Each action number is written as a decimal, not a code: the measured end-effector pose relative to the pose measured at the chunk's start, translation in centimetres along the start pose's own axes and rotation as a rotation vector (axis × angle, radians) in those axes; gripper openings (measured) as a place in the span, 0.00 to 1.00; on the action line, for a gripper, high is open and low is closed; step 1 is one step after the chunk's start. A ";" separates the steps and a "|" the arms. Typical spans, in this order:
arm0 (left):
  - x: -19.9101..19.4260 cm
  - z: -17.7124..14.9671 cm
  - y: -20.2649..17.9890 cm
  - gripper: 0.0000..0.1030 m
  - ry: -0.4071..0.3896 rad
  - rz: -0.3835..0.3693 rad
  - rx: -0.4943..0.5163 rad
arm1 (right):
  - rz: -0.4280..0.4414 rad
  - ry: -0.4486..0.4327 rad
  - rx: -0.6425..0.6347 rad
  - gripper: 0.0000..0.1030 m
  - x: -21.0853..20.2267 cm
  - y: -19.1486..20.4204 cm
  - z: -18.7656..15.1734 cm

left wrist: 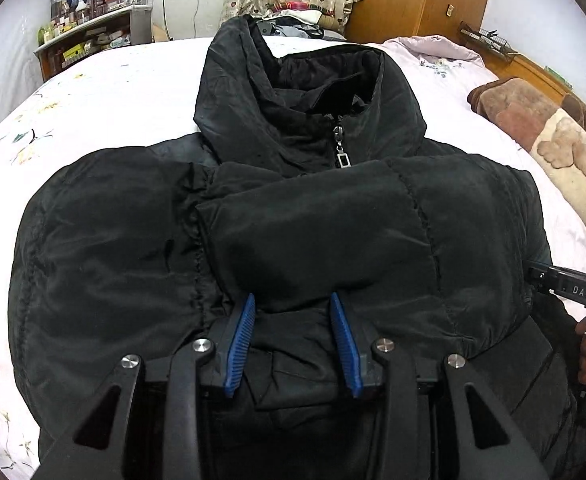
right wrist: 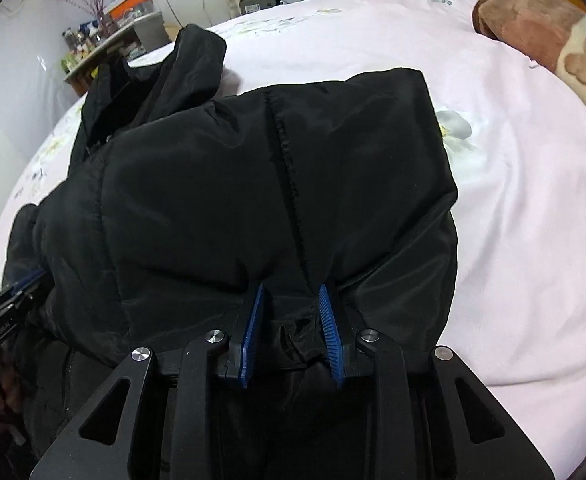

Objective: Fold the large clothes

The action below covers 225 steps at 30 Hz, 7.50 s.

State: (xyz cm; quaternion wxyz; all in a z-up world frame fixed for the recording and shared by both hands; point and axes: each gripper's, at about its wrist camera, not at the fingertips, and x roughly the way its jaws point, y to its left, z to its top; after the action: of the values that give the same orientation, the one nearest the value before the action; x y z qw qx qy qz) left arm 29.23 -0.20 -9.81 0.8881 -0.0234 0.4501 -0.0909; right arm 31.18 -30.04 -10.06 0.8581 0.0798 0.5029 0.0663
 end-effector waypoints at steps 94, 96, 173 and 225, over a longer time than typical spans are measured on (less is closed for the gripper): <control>10.0 19.8 6.3 0.07 -0.017 -0.068 -0.174 | 0.274 0.001 0.061 0.07 9.4 4.5 22.1; 7.8 19.4 5.9 0.06 -0.065 -0.083 -0.162 | 0.280 -0.037 0.041 0.07 7.8 4.7 21.9; -3.1 0.5 3.8 0.26 0.009 -0.142 -0.189 | 0.360 0.128 0.029 0.21 -1.9 9.3 -7.1; 3.6 7.3 4.7 0.27 -0.123 0.049 -0.102 | 0.028 -0.119 -0.128 0.22 7.2 6.1 9.3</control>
State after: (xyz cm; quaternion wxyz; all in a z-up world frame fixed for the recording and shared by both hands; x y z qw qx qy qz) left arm 37.81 3.43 -8.89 0.9137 -0.0630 0.3990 -0.0446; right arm 42.62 -23.37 -10.45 0.8888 0.0359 0.4446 0.1054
